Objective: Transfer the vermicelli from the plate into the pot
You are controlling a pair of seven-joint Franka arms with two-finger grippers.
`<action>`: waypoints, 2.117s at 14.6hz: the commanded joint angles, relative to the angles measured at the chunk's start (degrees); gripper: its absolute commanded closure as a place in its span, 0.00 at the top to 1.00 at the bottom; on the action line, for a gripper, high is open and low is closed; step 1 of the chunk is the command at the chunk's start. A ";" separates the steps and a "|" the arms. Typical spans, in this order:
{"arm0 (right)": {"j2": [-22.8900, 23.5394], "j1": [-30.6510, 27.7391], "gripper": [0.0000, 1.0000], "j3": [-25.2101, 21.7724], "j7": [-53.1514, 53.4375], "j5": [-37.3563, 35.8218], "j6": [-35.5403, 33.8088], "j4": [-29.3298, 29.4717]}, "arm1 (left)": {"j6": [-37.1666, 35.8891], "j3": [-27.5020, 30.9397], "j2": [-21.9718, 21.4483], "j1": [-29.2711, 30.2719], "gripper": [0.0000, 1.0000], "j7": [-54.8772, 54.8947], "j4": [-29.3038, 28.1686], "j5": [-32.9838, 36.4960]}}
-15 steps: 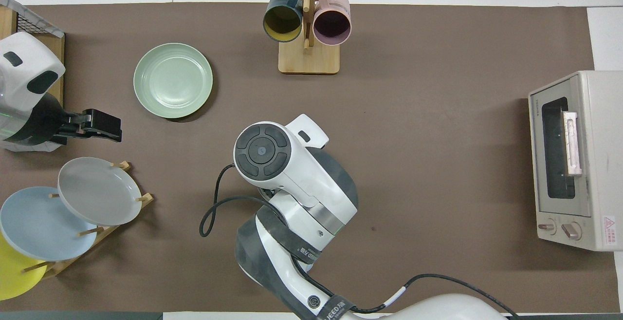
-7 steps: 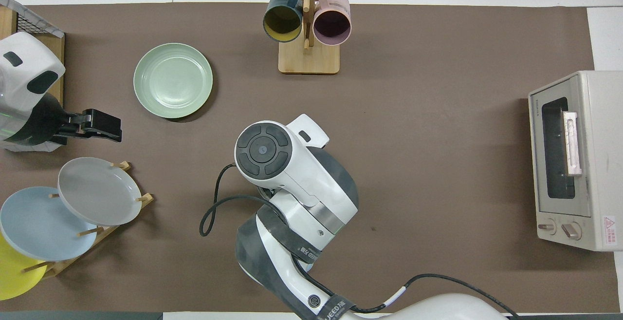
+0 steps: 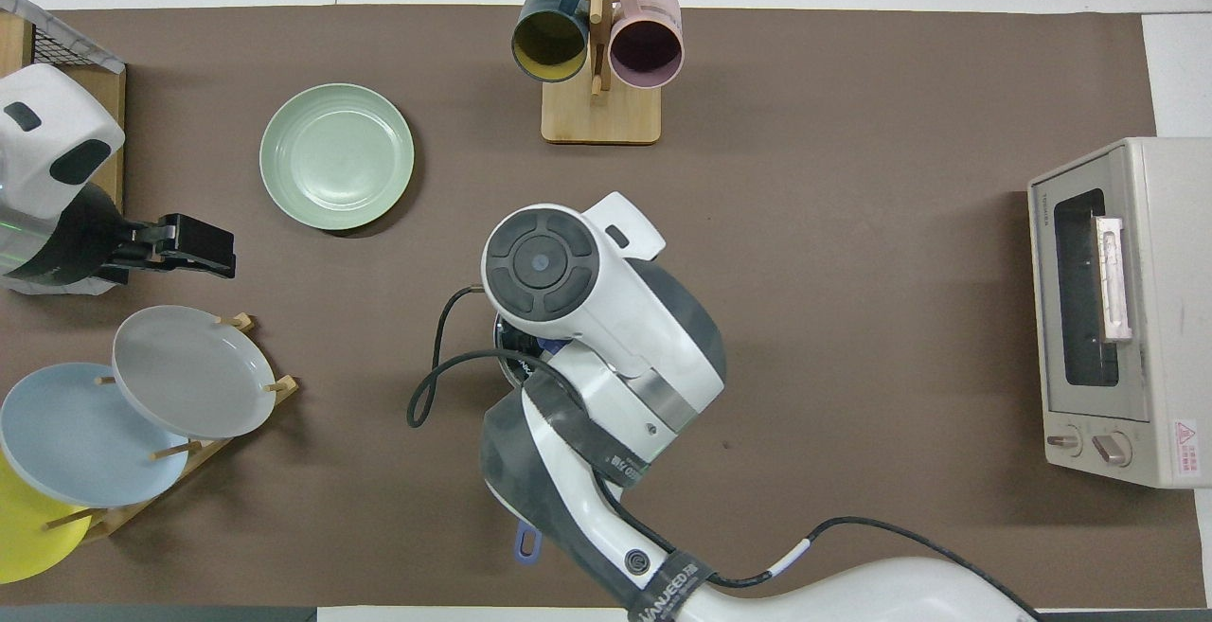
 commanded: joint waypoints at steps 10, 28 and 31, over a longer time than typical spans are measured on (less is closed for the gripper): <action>-16.44 -25.73 1.00 0.32 -28.12 3.49 -28.61 5.58 | -0.46 0.29 -1.58 0.20 1.00 0.13 -0.49 1.13; -21.73 -29.35 1.00 -6.80 -40.09 3.77 -29.41 -0.40 | -0.29 0.29 -1.76 0.29 1.00 -0.13 -0.67 1.13; -21.65 -29.44 1.00 -6.97 -40.36 3.77 -29.41 -0.49 | -0.29 0.20 -1.76 0.29 1.00 -0.13 -0.67 1.13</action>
